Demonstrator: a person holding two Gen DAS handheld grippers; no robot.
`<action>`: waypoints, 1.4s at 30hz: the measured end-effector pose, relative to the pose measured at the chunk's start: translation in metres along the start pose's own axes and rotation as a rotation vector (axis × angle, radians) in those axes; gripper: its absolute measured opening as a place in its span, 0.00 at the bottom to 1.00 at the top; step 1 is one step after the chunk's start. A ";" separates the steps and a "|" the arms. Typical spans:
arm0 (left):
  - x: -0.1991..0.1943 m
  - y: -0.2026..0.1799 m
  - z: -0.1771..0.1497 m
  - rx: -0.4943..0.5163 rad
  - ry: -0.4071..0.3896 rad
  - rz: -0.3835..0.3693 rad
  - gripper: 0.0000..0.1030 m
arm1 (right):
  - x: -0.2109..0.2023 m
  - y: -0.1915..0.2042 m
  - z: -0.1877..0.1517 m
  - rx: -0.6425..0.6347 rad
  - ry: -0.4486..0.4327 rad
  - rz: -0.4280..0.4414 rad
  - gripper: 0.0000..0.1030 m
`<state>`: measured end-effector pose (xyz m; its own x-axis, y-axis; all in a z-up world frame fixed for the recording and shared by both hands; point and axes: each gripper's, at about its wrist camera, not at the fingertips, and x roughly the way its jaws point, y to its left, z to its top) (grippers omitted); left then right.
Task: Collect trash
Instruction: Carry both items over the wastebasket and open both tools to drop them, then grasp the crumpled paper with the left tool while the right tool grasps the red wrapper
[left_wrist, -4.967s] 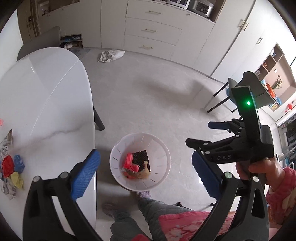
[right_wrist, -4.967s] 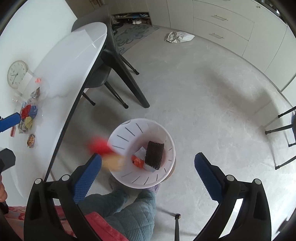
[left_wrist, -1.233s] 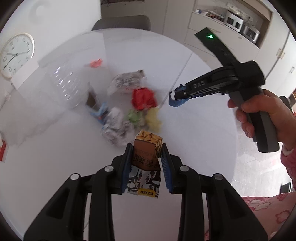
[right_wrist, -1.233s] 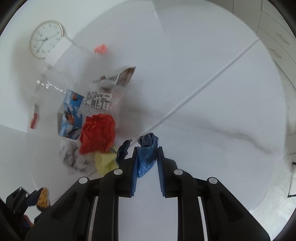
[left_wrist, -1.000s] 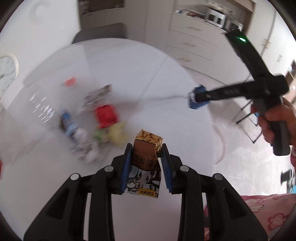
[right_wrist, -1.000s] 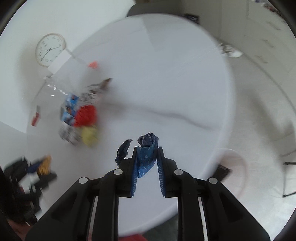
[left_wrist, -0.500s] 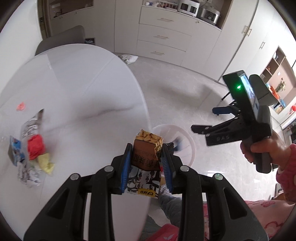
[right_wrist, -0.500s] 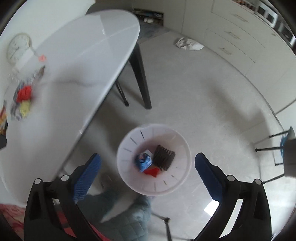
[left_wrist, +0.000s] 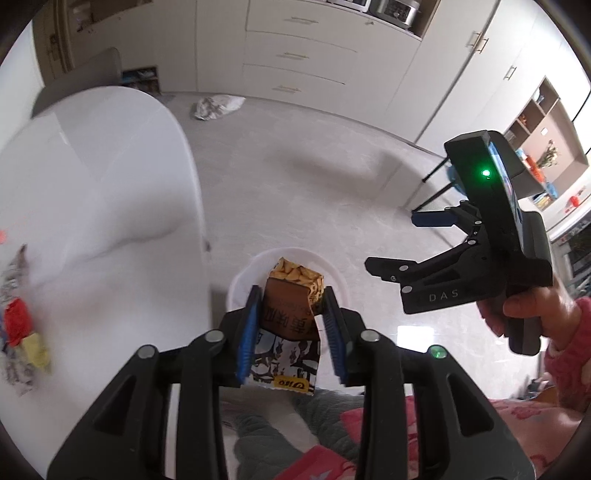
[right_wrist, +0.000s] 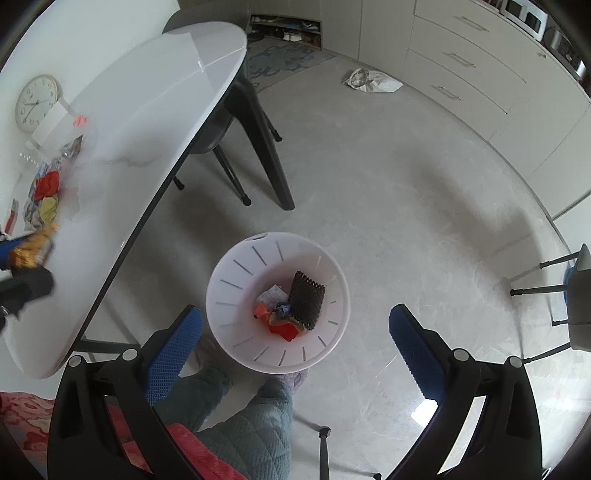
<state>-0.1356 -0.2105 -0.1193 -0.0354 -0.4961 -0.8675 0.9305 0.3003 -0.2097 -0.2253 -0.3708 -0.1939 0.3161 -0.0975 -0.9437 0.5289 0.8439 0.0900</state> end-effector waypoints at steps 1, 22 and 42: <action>0.004 -0.003 0.004 -0.008 0.009 -0.012 0.62 | -0.003 -0.003 0.000 0.004 -0.007 0.000 0.98; -0.018 -0.010 0.002 -0.041 -0.051 0.061 0.92 | -0.022 -0.001 0.011 0.009 -0.064 0.022 0.98; -0.112 0.161 -0.084 -0.417 -0.158 0.403 0.92 | -0.024 0.164 0.071 -0.261 -0.104 0.165 0.98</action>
<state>-0.0122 -0.0382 -0.0935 0.3750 -0.3822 -0.8446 0.6367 0.7683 -0.0649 -0.0901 -0.2675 -0.1339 0.4667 0.0097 -0.8844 0.2480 0.9584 0.1414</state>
